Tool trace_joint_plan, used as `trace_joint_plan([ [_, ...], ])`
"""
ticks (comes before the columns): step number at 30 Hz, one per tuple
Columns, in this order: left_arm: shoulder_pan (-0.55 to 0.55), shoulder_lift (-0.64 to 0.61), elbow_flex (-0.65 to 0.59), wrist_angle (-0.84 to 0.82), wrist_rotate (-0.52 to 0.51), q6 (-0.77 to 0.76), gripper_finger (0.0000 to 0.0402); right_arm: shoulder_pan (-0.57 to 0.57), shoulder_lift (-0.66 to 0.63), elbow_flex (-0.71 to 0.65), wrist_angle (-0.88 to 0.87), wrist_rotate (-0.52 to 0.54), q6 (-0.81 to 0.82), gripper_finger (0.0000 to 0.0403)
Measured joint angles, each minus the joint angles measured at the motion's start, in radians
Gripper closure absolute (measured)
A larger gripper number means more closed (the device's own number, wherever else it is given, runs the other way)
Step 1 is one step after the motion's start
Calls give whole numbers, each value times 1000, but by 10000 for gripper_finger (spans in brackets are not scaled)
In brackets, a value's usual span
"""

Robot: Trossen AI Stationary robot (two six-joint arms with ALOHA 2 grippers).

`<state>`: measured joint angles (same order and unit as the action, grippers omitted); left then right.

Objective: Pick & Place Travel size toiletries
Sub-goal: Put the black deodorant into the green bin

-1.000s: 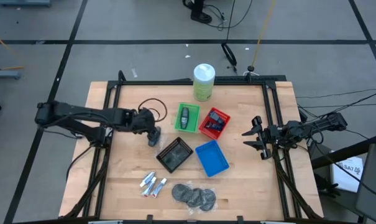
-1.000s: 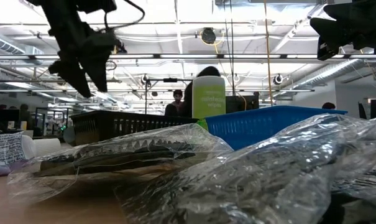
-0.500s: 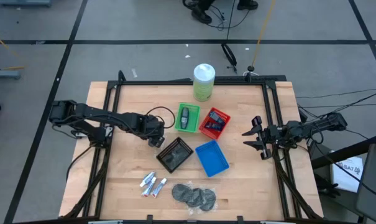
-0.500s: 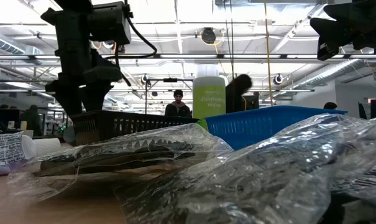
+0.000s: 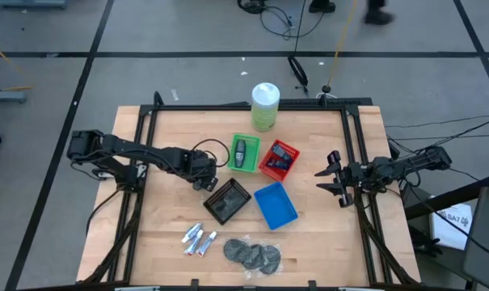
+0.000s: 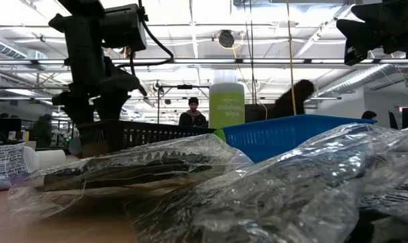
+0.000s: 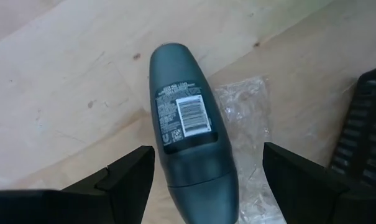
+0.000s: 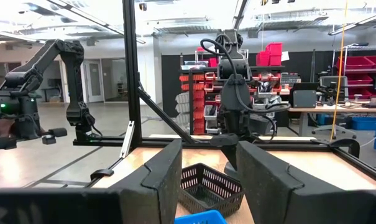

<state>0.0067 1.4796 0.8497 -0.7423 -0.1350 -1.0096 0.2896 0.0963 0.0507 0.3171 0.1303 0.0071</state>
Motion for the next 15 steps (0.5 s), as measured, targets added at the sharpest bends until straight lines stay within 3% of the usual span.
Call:
trace_joint_plan([
  [15, 40, 148, 0, 11, 15, -6, 108, 0, 0, 0, 3, 0, 0, 261],
])
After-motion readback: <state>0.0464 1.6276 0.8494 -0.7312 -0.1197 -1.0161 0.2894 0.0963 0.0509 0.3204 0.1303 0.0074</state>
